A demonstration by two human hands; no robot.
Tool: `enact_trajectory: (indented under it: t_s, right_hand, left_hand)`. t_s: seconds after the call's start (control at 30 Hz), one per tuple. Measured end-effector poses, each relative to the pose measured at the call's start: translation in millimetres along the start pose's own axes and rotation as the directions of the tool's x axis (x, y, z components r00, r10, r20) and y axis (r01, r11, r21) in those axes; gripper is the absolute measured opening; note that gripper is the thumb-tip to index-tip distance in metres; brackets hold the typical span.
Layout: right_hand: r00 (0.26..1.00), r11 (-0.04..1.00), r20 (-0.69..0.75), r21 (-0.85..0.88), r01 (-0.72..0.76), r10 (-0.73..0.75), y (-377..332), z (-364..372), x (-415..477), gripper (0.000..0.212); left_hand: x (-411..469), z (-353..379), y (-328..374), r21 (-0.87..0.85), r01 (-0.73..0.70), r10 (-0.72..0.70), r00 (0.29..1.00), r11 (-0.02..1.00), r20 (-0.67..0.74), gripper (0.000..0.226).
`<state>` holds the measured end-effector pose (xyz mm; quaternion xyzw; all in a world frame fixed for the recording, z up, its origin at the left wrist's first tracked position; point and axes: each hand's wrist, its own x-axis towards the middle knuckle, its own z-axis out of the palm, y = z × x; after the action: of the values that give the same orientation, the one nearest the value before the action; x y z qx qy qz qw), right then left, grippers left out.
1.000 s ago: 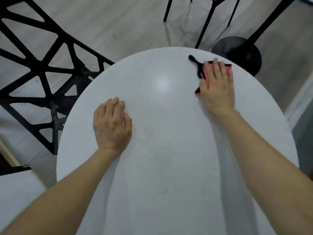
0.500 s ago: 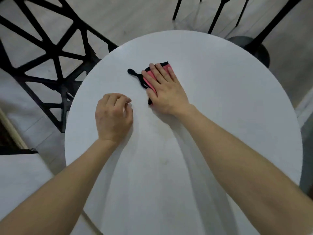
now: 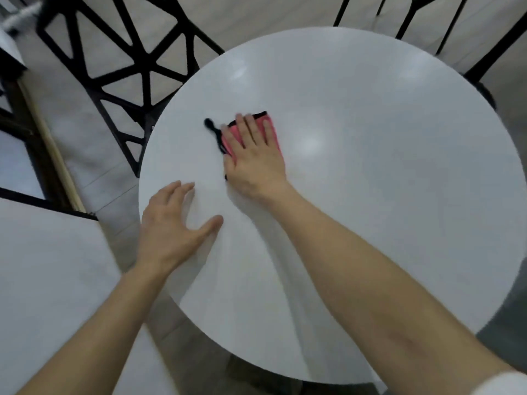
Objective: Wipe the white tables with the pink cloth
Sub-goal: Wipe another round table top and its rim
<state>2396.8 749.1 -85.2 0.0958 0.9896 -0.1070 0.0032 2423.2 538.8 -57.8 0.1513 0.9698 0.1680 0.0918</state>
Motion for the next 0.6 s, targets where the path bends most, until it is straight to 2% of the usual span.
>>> enact_trajectory:
  t_s: [0.1,0.17,0.2,0.27,0.33,0.37,0.4,0.43,0.5,0.57,0.6]
  right_hand:
    - [0.976,0.976,0.018,-0.004,0.217,-0.217,-2.6,-0.1,-27.1,0.063]
    - [0.978,0.979,-0.043,-0.001,0.205,-0.204,40.8,-4.2,-34.1,0.062]
    - [0.984,0.989,-0.105,-0.006,0.147,-0.147,68.3,-7.6,-33.2,0.062]
    - [0.984,0.992,-0.131,-0.001,-0.122,0.121,122.4,-16.6,-31.3,0.064]
    - [0.893,0.901,-0.128,0.008,-0.435,0.432,138.3,-19.6,-21.8,0.067]
    - [0.843,0.851,-0.135,-0.001,-0.525,0.520,124.0,-16.7,-15.8,0.068]
    - [0.836,0.844,-0.143,-0.009,-0.537,0.530,98.8,-12.5,-12.7,0.068]
    - [0.876,0.884,-0.143,-0.008,-0.467,0.461,68.9,-6.6,-12.8,0.069]
    - [0.985,0.989,-0.092,-0.011,-0.149,0.147,7.7,7.9,-25.5,0.069]
    - [0.991,0.990,-0.004,-0.048,0.136,-0.136,-27.2,17.4,-45.4,0.067]
    - [0.979,0.977,0.012,-0.060,0.203,-0.203,-31.3,18.4,-51.8,0.066]
  left_hand:
    - [1.3,-21.1,-2.5,0.083,0.040,-0.059,0.970,0.996,0.237,0.132]
    - [5.9,-29.2,-1.4,0.158,0.022,-0.072,0.945,0.987,0.319,0.142]
    - [7.1,-30.9,0.6,0.181,0.018,-0.078,0.941,0.983,0.328,0.144]
    - [6.2,-28.6,2.7,0.197,0.012,-0.073,0.949,0.980,0.306,0.145]
    - [4.7,-25.2,1.0,0.186,0.012,-0.062,0.962,0.983,0.265,0.144]
    - [4.9,-25.1,0.7,0.181,0.003,-0.048,0.967,0.983,0.249,0.143]
    - [5.0,-25.2,0.7,0.181,-0.012,-0.032,0.970,0.983,0.240,0.142]
    - [4.3,-24.9,0.9,0.183,-0.027,-0.017,0.972,0.983,0.234,0.141]
    - [2.6,-26.9,1.6,0.222,-0.050,-0.002,0.974,0.974,0.228,0.139]
    - [10.9,-35.9,-1.4,0.263,-0.096,0.031,0.969,0.960,0.243,0.131]
    - [19.1,-42.4,-5.2,0.243,-0.121,0.055,0.964,0.963,0.262,0.122]
